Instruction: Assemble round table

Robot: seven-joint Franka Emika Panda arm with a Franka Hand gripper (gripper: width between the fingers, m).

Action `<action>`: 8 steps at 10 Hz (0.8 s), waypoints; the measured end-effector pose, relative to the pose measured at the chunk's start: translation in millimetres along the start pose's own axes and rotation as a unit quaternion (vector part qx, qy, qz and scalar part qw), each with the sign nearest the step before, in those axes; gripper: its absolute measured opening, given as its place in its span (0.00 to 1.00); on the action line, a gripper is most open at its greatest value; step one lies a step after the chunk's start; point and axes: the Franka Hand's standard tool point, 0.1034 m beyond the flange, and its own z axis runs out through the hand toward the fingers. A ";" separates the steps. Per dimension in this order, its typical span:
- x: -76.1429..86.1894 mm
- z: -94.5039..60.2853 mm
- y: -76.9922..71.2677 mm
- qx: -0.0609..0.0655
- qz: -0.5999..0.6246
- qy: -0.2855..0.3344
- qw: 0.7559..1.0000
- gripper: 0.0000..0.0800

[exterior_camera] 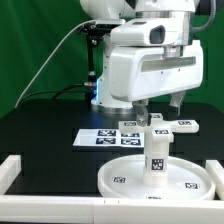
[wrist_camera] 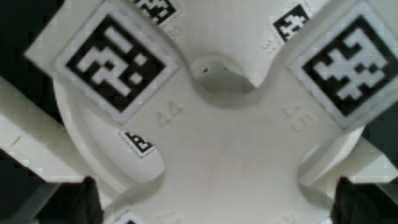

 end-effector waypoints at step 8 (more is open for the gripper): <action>-5.6 16.1 -5.0 0.008 0.013 -0.010 1.000 0.81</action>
Offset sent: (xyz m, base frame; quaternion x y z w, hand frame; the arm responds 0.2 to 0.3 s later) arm -0.0062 -0.0021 -0.0140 0.0083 0.0070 0.0231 0.9997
